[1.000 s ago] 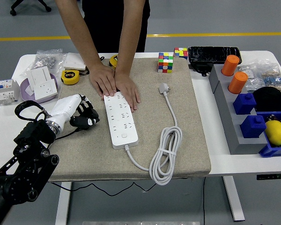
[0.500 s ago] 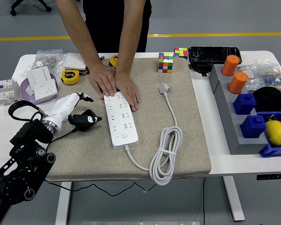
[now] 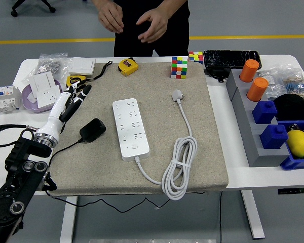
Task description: Pick up the plug,place it near the board,insert it into the board,press the button
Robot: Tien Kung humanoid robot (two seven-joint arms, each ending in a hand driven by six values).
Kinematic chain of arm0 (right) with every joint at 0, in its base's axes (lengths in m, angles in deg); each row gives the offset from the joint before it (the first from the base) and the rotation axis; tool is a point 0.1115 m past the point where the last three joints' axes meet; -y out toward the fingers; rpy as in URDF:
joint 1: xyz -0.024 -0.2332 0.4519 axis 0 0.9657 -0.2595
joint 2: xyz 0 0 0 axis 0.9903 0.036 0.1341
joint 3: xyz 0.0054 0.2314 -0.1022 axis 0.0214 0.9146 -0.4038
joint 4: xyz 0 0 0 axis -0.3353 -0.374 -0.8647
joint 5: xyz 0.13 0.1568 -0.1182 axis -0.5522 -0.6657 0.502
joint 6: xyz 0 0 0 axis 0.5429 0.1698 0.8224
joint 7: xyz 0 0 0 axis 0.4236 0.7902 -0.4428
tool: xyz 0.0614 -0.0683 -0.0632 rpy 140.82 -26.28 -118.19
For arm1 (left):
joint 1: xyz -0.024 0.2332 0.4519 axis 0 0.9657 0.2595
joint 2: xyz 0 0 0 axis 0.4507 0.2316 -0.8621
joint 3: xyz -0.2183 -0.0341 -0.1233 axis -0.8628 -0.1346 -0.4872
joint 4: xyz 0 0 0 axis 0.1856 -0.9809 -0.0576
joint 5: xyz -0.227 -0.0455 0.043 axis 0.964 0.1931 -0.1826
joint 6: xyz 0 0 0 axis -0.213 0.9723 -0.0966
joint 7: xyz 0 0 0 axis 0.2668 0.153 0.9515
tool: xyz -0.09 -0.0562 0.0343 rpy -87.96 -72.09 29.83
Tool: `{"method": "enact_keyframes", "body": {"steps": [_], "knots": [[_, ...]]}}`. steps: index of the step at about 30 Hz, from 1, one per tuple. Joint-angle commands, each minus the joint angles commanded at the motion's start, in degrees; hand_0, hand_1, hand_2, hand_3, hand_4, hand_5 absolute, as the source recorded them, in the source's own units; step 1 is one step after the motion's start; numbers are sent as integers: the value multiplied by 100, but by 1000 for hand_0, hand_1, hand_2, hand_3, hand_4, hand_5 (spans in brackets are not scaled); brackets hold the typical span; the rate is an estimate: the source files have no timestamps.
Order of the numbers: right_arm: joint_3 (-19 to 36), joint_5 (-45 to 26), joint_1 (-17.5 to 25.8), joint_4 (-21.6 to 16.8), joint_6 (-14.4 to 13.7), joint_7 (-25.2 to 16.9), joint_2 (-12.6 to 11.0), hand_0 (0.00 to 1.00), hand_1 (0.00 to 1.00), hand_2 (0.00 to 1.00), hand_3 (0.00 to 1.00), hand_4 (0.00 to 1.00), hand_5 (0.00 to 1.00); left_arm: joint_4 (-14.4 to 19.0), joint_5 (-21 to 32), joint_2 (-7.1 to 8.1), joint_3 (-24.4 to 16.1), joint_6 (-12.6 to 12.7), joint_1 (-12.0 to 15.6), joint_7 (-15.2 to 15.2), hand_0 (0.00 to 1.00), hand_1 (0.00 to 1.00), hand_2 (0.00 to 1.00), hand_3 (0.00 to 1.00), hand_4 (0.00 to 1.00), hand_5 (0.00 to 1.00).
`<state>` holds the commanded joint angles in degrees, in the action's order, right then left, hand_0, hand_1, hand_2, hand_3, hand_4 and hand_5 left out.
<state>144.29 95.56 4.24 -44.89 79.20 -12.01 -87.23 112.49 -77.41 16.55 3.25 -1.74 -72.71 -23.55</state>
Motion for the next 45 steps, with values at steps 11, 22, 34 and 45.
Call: {"method": "enact_keyframes", "body": {"steps": [11,22,34,45], "knots": [[-10,-1,11,0,-4,8,17,868,775,761,794,998,869,524,1974,-169,-317,329,538,-384,760,770,724,727,998,995],[-15,-34,-16,0,-3,7,35,868,775,761,794,998,869,591,125,-169,-493,605,699,-401,682,689,650,668,968,742],[26,57,-123,0,31,0,-57,868,774,761,794,998,868,806,-349,-169,-568,656,850,-463,660,658,625,641,916,674],[-107,-1,-161,0,40,-60,-12,868,774,761,794,998,867,772,-336,-169,-579,611,824,-414,650,657,624,637,908,662]]}}
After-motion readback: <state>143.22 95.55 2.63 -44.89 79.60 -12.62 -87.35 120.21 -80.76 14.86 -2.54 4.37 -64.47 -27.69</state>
